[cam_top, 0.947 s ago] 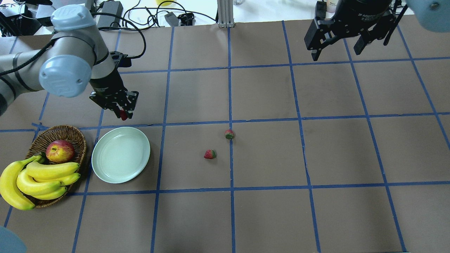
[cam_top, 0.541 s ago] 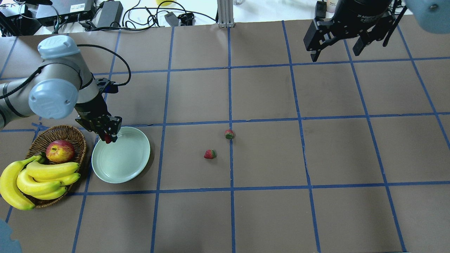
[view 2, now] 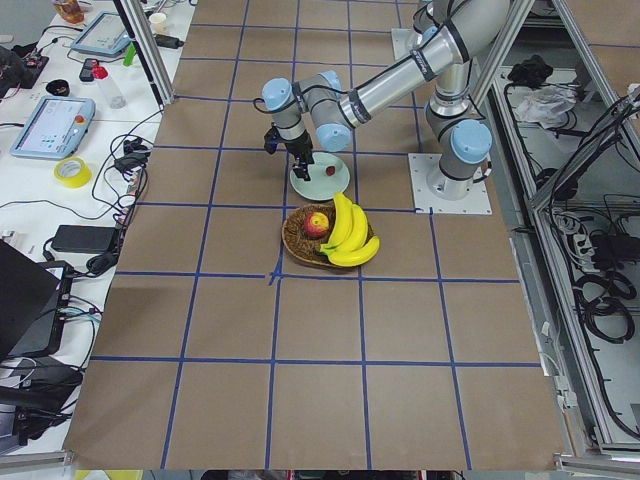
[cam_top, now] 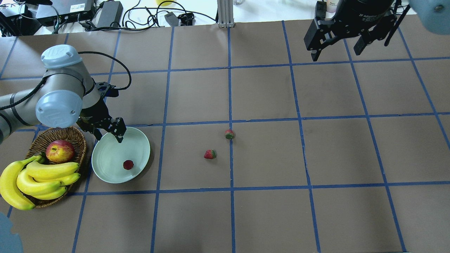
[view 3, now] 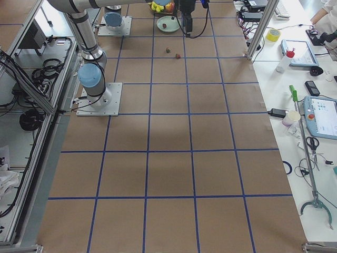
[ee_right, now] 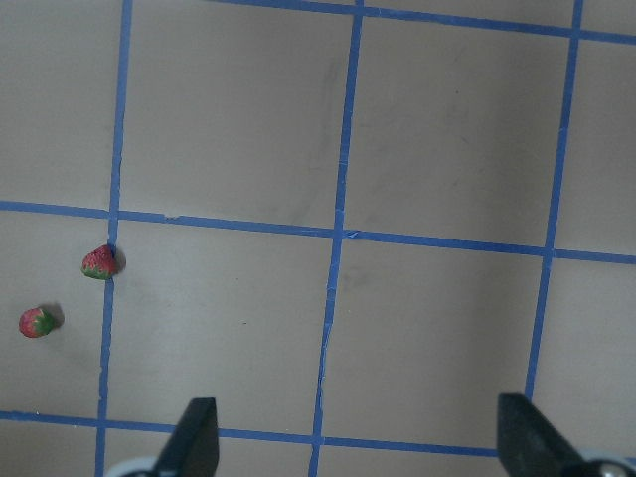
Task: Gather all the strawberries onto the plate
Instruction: 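Lower the strawberry onto the plate and open the left gripper, then reach the left gripper to the next strawberry and grasp it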
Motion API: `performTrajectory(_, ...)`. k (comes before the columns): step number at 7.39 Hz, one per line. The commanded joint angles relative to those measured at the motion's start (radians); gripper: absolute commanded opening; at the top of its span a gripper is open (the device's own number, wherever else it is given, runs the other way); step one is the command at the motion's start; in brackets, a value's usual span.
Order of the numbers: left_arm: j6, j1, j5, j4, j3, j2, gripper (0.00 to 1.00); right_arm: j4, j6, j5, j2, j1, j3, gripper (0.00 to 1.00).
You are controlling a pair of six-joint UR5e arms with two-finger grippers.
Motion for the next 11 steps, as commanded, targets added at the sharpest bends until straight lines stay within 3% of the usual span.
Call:
performTrajectory(1,-0.122,-0.099,-0.074,0.045,0.056,0.020,1.00,-0.001,0.000,0.001,-0.001,0.000,0.000,1.00)
performTrajectory(5,-0.463,-0.389,-0.086,0.112,0.076,-0.012,1.00,-0.001,-0.002,0.003,-0.001,0.000,0.000,1.00)
performTrajectory(6,-0.471,-0.411,-0.098,0.130,0.069,-0.012,1.00,0.001,-0.003,-0.003,-0.002,-0.002,0.000,1.00)
performTrajectory(8,-0.474,-0.414,-0.306,0.163,0.012,-0.027,1.00,-0.001,-0.003,-0.003,-0.001,0.000,0.000,1.00)
performTrajectory(10,-0.487,-0.414,-0.364,0.321,-0.106,-0.042,1.00,-0.009,-0.003,-0.008,-0.001,0.000,0.000,1.00)
performTrajectory(11,-0.488,-0.414,-0.375,0.334,-0.115,-0.061,1.00,-0.009,-0.009,-0.011,-0.001,-0.002,0.000,1.00)
